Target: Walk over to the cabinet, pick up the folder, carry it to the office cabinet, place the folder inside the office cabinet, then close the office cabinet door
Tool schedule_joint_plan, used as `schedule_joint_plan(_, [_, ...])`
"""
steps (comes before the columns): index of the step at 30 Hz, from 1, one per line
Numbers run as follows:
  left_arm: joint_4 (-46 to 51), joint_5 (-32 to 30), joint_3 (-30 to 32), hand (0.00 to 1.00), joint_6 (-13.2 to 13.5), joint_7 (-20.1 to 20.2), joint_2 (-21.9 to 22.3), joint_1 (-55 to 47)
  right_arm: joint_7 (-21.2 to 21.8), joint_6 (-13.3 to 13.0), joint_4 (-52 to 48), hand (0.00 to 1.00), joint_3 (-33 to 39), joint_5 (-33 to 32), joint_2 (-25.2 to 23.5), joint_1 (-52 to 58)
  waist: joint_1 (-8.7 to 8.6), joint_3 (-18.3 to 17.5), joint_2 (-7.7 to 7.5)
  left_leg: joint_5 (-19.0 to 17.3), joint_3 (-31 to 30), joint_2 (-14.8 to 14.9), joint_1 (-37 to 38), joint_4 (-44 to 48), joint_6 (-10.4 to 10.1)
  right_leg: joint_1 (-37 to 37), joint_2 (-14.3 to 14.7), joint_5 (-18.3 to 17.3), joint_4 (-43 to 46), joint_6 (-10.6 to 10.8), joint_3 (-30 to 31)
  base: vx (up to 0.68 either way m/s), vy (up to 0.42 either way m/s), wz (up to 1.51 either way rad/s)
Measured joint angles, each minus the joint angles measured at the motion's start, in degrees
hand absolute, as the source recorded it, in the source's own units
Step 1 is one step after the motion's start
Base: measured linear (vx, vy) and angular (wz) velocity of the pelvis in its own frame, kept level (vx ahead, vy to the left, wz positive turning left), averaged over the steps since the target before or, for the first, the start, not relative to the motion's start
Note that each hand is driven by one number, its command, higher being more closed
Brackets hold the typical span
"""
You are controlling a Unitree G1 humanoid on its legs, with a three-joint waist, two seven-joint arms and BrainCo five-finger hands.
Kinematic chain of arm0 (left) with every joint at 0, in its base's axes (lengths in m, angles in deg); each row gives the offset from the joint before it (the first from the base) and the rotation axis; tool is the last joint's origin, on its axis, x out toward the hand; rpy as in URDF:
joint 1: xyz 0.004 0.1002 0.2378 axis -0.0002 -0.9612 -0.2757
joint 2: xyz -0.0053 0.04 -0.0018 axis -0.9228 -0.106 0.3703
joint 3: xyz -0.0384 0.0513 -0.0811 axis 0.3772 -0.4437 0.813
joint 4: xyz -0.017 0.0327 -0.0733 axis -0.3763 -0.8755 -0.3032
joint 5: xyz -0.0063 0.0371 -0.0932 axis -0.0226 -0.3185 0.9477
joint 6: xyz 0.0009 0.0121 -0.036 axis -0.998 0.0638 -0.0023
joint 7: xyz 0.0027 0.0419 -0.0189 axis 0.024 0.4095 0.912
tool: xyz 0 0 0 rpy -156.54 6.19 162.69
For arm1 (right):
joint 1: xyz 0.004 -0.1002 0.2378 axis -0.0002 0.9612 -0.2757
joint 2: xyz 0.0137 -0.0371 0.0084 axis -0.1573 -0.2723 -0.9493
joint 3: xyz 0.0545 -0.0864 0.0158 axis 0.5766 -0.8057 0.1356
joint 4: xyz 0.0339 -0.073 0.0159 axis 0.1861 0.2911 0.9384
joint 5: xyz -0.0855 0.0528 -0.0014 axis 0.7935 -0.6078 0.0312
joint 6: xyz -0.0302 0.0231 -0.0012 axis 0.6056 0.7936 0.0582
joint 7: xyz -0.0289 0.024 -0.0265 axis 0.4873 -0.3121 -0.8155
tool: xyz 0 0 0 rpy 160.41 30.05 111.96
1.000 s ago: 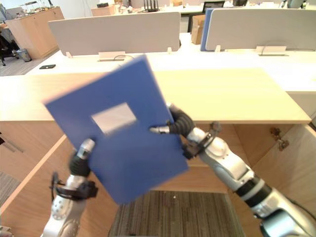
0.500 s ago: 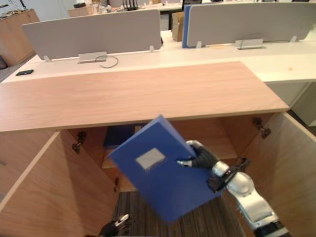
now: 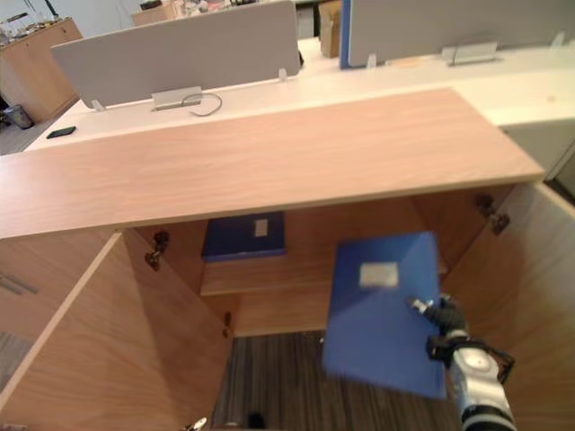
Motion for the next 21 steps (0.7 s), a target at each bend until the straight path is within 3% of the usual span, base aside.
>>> schedule_joint_plan(2, [1.6, 0.1, 0.6, 0.0, 0.3, -0.4, 0.8, 0.1, -0.8, -0.1, -5.2, 1.0, -0.1, -2.5, -0.5, -2.3, 0.62, 1.4, 1.03, -3.2, -0.1, 1.5, -5.8, 8.0, 0.4, -6.4, 0.4, -2.6, 8.1, 0.3, 0.5, -0.14, 0.089, -0.2])
schedule_joint_plan(7, [3.1, 2.3, 1.1, 0.0, 0.4, -0.8, 1.0, 1.7, -1.3, -0.4, -10.1, 1.0, -0.5, -5.3, -1.3, -10.5, 2.75, 5.4, 0.38, -9.5, 2.4, 2.1, -15.9, 21.3, 1.5, -20.1, -1.1, -10.1, 25.0, 0.9, 4.8, -0.19, 0.114, -0.27])
schedule_joint_plan(9, [3.2, 3.0, 2.1, 0.0, 0.4, -1.3, 1.5, 1.8, -2.6, -0.5, -11.9, 1.0, -0.5, -14.2, -2.3, -14.5, 4.0, 5.7, 0.23, -12.4, 4.6, 2.4, -21.5, 27.7, 2.4, -27.4, -1.5, -12.4, 32.1, 2.1, 8.2, -0.12, 0.179, -0.41])
schedule_joint_plan(11, [3.9, 3.0, 2.9, 0.0, 0.4, -1.6, 1.6, 1.9, -3.2, -1.1, -13.6, 1.0, -0.1, -17.9, -2.6, -16.5, 4.34, 6.0, -0.15, -13.5, 5.8, 2.4, -23.7, 30.3, 2.9, -30.2, -1.8, -13.3, 34.9, 2.8, 9.7, -0.04, 0.154, -0.26])
schedule_joint_plan(13, [5.0, 3.2, 4.6, 0.0, 0.5, -2.7, 1.7, 3.2, -5.0, -2.3, -14.3, 1.0, 0.2, -24.1, -2.5, -21.3, 4.54, 7.0, -1.52, -15.1, 7.4, 2.3, -28.8, 34.7, 4.2, -36.5, -2.3, -14.4, 39.9, 4.6, 12.3, -0.03, 0.176, -0.19])
schedule_joint_plan(17, [7.6, 3.2, 5.6, 0.0, 1.0, -3.7, 0.7, 5.1, -8.5, -4.9, -14.3, 1.0, 1.1, -33.3, -2.5, -29.9, 5.57, 9.7, -4.01, -16.5, 9.3, 2.9, -36.3, 40.0, 5.5, -45.4, -2.0, -15.3, 45.5, 6.2, 15.3, -0.07, 0.145, -0.12])
schedule_joint_plan(21, [8.9, 4.5, 5.1, 0.0, 1.1, -5.2, 0.7, 6.1, -14.7, -7.3, -14.2, 1.0, 4.0, -40.1, -2.5, -38.4, 7.14, 11.2, -4.52, -17.2, 9.2, 3.6, -41.8, 43.2, 6.0, -50.7, -1.4, -15.4, 48.1, 6.6, 16.0, -0.07, 0.095, -0.01])
